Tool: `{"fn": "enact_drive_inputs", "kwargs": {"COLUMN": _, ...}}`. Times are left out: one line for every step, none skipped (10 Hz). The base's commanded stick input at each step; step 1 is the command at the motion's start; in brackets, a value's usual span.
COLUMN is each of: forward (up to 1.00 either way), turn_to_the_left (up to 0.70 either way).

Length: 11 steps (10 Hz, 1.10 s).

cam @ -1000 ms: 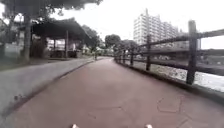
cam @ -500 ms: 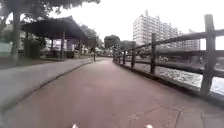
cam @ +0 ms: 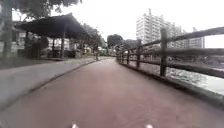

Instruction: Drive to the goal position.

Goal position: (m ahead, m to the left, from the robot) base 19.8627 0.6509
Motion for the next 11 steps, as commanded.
{"fn": "enact_drive_inputs", "kwargs": {"forward": 1.00, "turn_to_the_left": 0.00}}
{"fn": "enact_drive_inputs", "kwargs": {"forward": 1.00, "turn_to_the_left": 0.00}}
{"fn": "enact_drive_inputs", "kwargs": {"forward": 1.00, "turn_to_the_left": 0.00}}
{"fn": "enact_drive_inputs", "kwargs": {"forward": 1.00, "turn_to_the_left": 0.00}}
{"fn": "enact_drive_inputs", "kwargs": {"forward": 1.00, "turn_to_the_left": 0.00}}
{"fn": "enact_drive_inputs", "kwargs": {"forward": 1.00, "turn_to_the_left": 0.00}}
{"fn": "enact_drive_inputs", "kwargs": {"forward": 1.00, "turn_to_the_left": 0.00}}
{"fn": "enact_drive_inputs", "kwargs": {"forward": 1.00, "turn_to_the_left": 0.00}}
{"fn": "enact_drive_inputs", "kwargs": {"forward": 1.00, "turn_to_the_left": -0.32}}
{"fn": "enact_drive_inputs", "kwargs": {"forward": 1.00, "turn_to_the_left": -0.40}}
{"fn": "enact_drive_inputs", "kwargs": {"forward": 1.00, "turn_to_the_left": -0.40}}
